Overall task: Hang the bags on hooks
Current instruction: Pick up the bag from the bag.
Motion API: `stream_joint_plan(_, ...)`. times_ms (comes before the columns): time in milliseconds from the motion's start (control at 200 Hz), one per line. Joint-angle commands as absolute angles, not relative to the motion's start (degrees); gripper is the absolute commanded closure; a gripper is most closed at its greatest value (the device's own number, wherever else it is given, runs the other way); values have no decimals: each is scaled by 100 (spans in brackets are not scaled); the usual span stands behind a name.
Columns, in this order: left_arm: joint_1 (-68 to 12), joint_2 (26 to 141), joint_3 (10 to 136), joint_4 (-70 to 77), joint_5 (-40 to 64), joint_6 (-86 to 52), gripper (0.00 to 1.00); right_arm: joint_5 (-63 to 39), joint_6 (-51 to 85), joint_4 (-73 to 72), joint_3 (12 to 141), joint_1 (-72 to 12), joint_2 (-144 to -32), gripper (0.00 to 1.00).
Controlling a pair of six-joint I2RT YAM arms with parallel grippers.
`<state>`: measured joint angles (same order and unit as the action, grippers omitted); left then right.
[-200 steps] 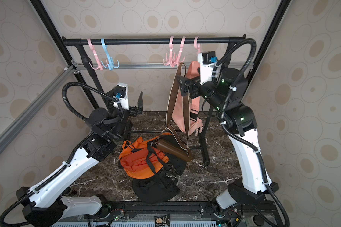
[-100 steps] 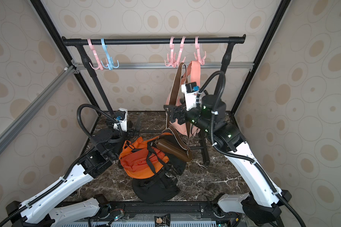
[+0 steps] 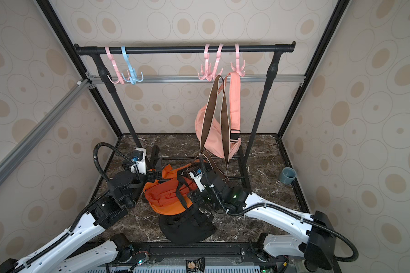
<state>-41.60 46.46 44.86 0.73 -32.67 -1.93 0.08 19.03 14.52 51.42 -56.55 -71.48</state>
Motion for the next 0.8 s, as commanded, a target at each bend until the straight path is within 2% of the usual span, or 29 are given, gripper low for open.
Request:
stream_joint_plan(0,-4131,4573,4436,138,-3438,-231,0,-261,2336,508,4793,-5745,-7644,36)
stream_joint_plan(135,-4118,4535,4368,176,-3446,-246,0,-151,2201,146,4753,-5852,-8229,36)
stream_joint_plan(340,-4111,4608,4359,169,-3431,-255,0,-814,2569,-663,4674,-5869,-9195,34)
stream_joint_plan(495,-4105,4640,4351,169,-3441,-246,0,-515,2488,-780,4467,-5890,-9068,35)
stream_joint_plan(585,-4100,4680,4351,176,-3412,-246,0,-692,2325,-523,4573,-5893,-8999,57)
stream_joint_plan(645,-4088,4708,4367,170,-3395,-246,0,-746,2266,-308,4665,-5896,-8974,78)
stream_joint_plan(680,-4080,4715,4368,169,-3399,-246,0,-719,2202,-191,4680,-5893,-8898,86)
stream_joint_plan(795,-4064,4693,4351,184,-3425,-229,0,-271,1938,241,4817,-5887,-8300,93)
